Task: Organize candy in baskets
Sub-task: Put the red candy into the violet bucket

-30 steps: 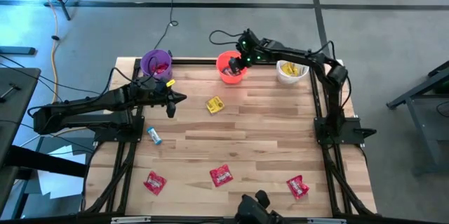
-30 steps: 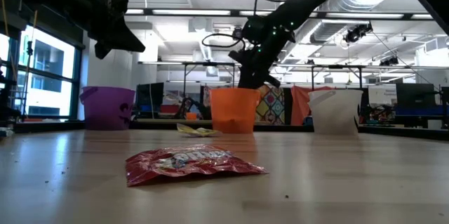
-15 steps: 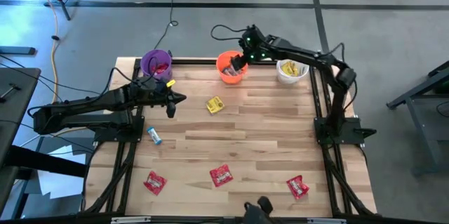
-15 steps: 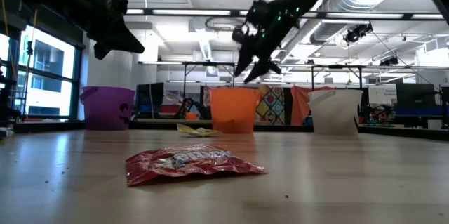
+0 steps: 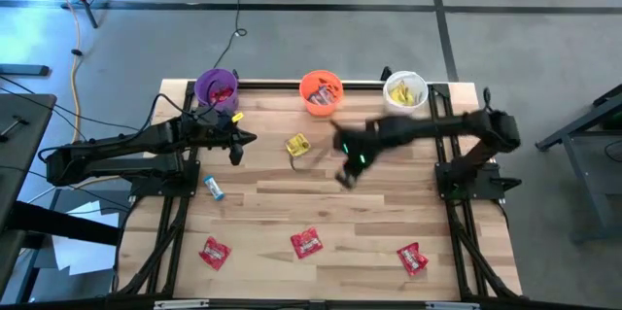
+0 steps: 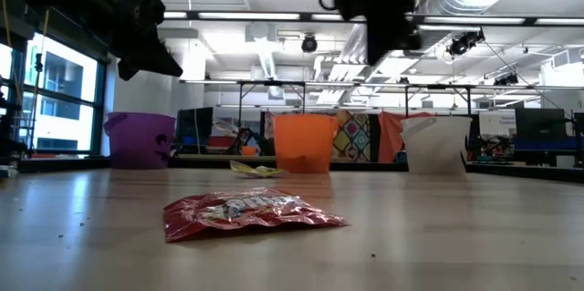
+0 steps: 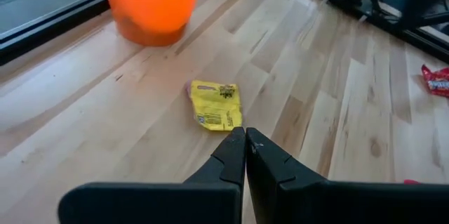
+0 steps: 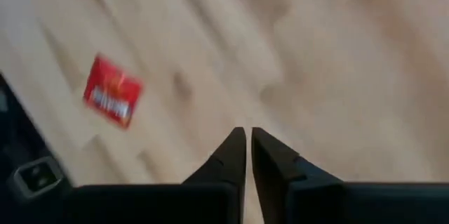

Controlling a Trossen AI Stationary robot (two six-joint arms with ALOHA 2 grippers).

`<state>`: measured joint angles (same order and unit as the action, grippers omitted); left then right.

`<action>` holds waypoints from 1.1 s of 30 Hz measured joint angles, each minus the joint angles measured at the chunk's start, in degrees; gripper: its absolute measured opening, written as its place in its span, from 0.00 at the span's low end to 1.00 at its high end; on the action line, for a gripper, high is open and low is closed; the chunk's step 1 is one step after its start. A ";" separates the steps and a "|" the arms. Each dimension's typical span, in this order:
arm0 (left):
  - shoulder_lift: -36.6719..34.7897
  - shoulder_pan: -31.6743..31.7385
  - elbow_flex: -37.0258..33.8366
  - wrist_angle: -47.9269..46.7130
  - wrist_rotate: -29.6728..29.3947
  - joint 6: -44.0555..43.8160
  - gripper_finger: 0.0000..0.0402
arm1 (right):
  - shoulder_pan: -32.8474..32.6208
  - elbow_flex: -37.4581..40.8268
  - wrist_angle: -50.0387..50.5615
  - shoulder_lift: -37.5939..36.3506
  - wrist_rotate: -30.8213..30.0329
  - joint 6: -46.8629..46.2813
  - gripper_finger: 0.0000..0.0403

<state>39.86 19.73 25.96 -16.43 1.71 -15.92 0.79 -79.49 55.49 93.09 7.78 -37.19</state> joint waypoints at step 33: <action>32.40 -36.54 1.45 25.31 5.66 -4.85 0.38 | -23.83 23.75 -24.79 -11.03 -3.27 -22.88 0.00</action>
<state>72.26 -16.82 27.41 8.89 7.38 -20.77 -23.05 -55.75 30.70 82.06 4.52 -60.07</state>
